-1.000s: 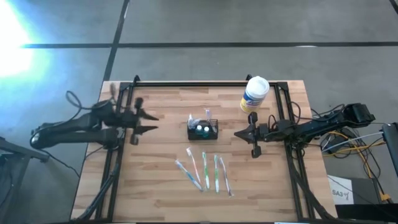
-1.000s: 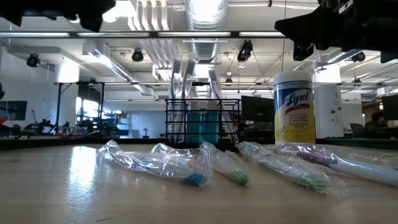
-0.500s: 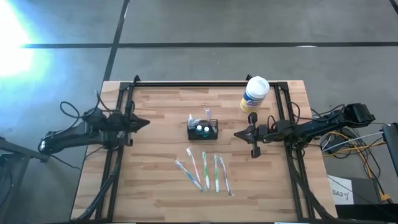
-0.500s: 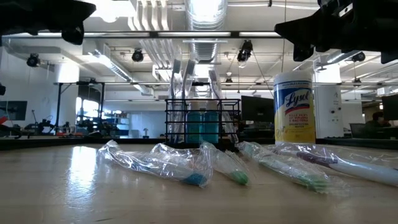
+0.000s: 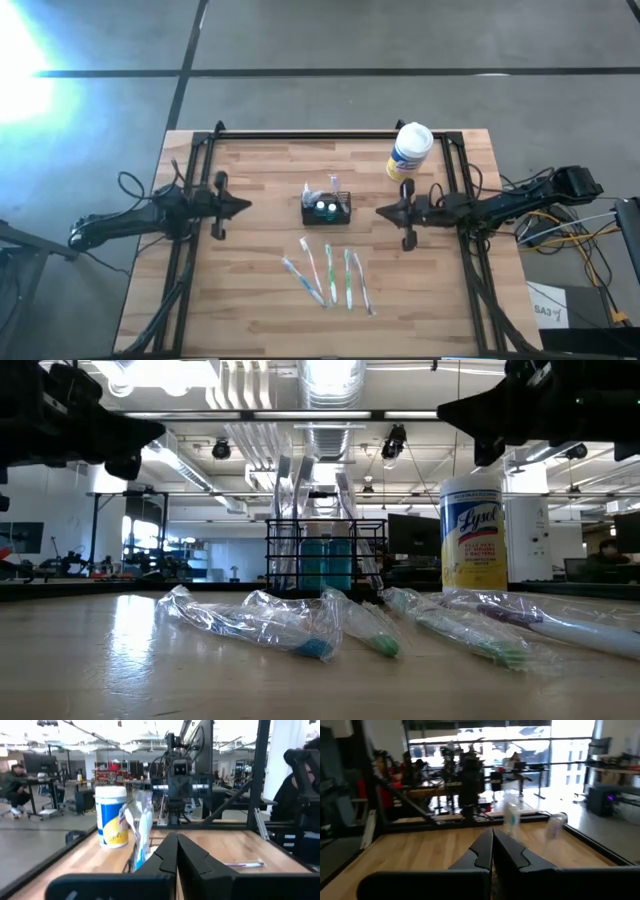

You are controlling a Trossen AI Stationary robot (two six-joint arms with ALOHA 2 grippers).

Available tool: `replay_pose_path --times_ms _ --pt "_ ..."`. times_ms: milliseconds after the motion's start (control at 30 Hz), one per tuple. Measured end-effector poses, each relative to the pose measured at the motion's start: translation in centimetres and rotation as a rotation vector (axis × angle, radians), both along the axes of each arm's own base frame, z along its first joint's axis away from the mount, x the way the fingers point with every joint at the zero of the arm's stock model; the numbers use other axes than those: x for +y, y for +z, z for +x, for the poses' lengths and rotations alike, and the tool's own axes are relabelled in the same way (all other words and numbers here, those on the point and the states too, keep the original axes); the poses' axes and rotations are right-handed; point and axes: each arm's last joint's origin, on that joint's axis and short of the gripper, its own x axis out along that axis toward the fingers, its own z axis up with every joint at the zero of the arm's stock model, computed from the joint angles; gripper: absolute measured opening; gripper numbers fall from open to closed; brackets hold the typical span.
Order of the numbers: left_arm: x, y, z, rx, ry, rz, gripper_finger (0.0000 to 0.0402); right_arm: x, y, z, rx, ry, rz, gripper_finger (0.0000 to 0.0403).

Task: Pick & Place toothbrushing station
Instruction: Put the purple toothbrush into the black wire organizer

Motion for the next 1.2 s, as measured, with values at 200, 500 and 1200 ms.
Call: replay_pose_path --times_ms 200,500,1200 --pt "0.0 -0.4 0.0 0.036 0.01 -0.057 0.0008 0.1 -0.2 0.9 0.03 -0.013 0.058 0.0008" --pt "0.1 -0.4 0.0 0.032 0.022 -0.134 0.0007 0.9 -1.0 2.8 0.145 0.021 0.128 0.0008" --pt "0.1 -0.8 0.0 0.08 0.035 -0.082 0.0008 2.4 0.0 4.4 0.138 0.051 0.027 0.0008"
